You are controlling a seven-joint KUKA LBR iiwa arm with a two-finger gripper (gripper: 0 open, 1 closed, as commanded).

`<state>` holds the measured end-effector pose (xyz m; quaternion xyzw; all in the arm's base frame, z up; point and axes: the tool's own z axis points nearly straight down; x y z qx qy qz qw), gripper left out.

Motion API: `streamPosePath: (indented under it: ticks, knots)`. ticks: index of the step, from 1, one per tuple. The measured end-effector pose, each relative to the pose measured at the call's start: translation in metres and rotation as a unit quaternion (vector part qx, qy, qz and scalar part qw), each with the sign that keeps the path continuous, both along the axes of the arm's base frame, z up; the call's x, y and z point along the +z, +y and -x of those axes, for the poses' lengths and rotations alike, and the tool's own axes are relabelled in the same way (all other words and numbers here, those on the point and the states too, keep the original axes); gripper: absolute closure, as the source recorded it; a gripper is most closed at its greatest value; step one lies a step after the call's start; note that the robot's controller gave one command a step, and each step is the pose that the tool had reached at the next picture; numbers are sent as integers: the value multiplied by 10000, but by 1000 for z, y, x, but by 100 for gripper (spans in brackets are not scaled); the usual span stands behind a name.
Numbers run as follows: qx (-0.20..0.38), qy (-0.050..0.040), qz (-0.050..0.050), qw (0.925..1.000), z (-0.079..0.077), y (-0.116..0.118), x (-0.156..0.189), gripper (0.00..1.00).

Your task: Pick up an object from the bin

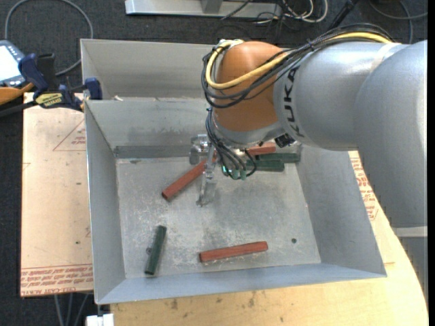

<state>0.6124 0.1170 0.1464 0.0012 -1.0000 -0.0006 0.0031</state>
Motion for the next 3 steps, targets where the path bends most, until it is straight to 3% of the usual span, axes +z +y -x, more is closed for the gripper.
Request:
streamPosePath:
  ticks: [1,2,3]
  knots:
    - [-1284,-35,0,9917,-2,-2,-77,0]
    - [-1293,-48,-5,9916,-4,-2,-74,100]
    - [-1371,-82,-11,9905,4,2,94,100]
